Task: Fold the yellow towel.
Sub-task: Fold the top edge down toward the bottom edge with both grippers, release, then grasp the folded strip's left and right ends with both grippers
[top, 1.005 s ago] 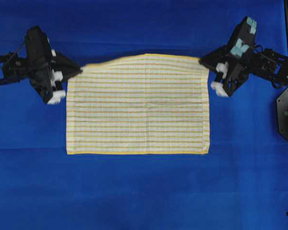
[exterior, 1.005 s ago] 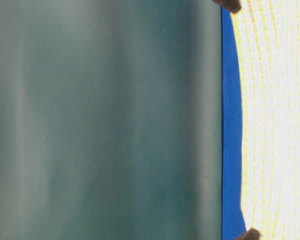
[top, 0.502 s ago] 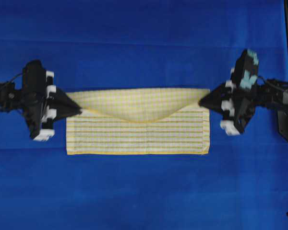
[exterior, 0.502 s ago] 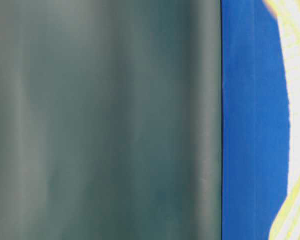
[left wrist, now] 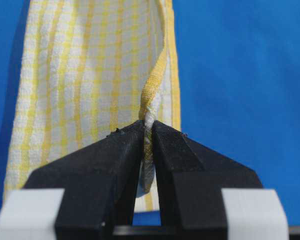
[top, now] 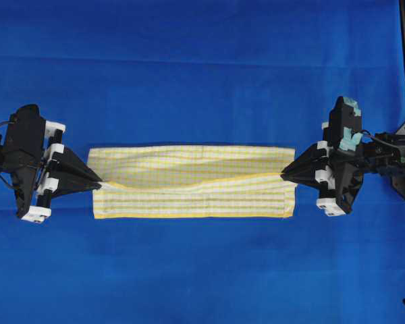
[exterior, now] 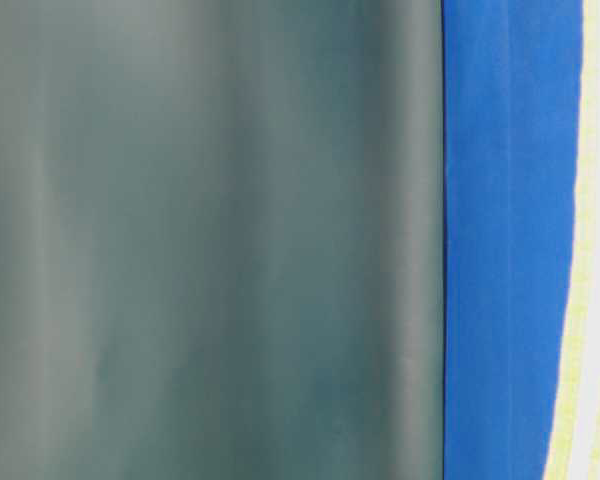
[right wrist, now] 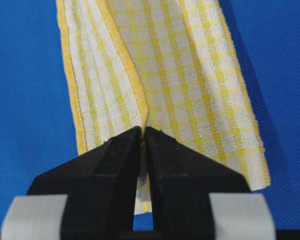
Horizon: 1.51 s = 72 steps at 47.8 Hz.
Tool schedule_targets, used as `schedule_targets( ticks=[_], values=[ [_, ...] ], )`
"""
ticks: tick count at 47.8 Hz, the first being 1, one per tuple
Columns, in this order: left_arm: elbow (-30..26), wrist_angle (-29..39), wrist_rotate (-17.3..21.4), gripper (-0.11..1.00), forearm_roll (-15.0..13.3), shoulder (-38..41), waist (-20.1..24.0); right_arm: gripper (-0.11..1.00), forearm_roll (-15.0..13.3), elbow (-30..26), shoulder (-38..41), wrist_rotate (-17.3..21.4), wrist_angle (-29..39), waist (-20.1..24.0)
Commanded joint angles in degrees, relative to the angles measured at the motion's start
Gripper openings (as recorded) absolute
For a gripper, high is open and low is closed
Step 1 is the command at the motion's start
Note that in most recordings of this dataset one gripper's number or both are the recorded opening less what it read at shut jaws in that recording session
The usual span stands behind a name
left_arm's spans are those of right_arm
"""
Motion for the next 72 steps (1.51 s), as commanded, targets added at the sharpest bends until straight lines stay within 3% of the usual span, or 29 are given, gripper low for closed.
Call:
schedule_targets(
  ticks=[1,23,27,31,37,40,43,48,59,72],
  values=[
    [-1.5,0.8,0.0,0.05,-0.2,0.8,-0.2,0.05,0.2,-0.6,-0.2,-0.2,0.1,0.3],
    [-4.0,2.0,-0.1,0.06,-0.2,5.2,-0.2,0.06,0.0,-0.7,-0.1,-0.7,1.4,0.7],
    [-4.0,2.0,-0.1,0.07,-0.2,5.1,-0.2,0.16,-0.1,-0.8,-0.1,-0.7,1.4,1.1],
    [-3.8,2.4,-0.1,0.23,-0.2,4.6,-0.2,0.37,-0.1,-1.1,-0.2,-0.8,1.4,1.4],
    [-4.0,3.1,0.4,0.6,-0.2,2.7,-0.1,0.73,-0.5,-1.5,-1.1,-1.3,1.4,1.6],
    [-4.0,3.3,0.9,0.74,-0.1,1.5,0.2,0.83,-0.7,-1.4,-1.7,-1.8,1.4,1.3],
    [-3.9,3.3,1.0,0.81,-0.1,0.6,0.8,0.82,-0.7,-1.2,-2.4,-2.5,1.4,0.9],
    [-3.4,3.6,1.3,0.76,0.0,0.1,2.1,0.76,-0.8,-0.8,-3.4,-3.7,1.6,-0.4],
    [-4.3,6.9,3.2,0.74,0.0,1.2,8.3,0.76,-0.7,-0.8,-2.9,-5.3,3.2,-5.8],
    [-5.4,7.4,5.4,0.74,0.2,7.3,11.9,0.76,-0.8,-1.2,3.6,-5.7,4.0,-10.3]
  ],
)
